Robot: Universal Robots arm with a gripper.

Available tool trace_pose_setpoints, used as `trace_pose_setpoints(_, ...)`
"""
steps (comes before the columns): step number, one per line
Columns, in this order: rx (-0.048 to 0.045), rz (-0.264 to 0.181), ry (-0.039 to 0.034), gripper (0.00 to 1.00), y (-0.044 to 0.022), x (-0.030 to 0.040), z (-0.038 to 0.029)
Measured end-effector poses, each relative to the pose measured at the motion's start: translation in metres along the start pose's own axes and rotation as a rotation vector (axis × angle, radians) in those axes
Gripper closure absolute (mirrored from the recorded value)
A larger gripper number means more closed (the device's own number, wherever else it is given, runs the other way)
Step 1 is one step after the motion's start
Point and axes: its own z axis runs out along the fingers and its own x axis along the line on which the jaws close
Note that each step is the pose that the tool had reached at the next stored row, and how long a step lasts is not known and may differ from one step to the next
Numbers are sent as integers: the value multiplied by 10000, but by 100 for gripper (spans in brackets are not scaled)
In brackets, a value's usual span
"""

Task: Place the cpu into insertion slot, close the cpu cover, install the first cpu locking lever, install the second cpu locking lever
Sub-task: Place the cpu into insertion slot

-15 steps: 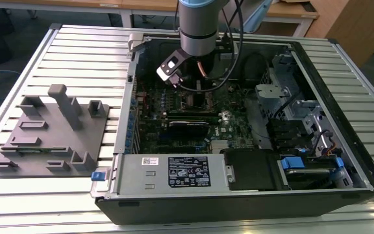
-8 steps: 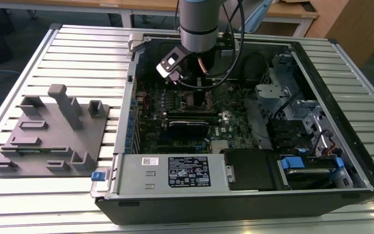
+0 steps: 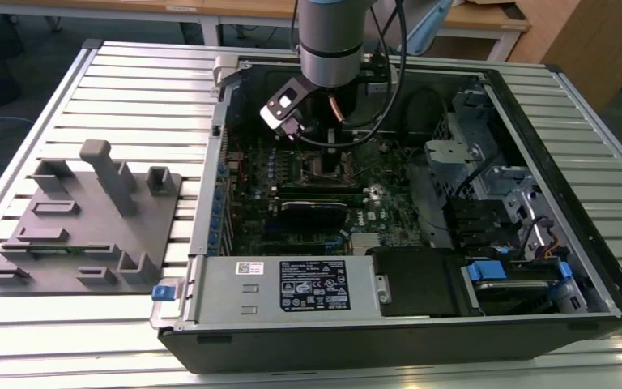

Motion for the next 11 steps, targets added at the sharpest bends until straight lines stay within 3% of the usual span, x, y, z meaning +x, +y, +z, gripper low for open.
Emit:
trace_pose_setpoints(5,0,0,0,76,0,0,0)
trace_pose_setpoints(6,0,-1,0,76,0,0,-1)
trace_pose_setpoints(8,0,-1,0,88,0,0,-1)
trace_pose_setpoints(11,0,0,0,90,0,0,-1)
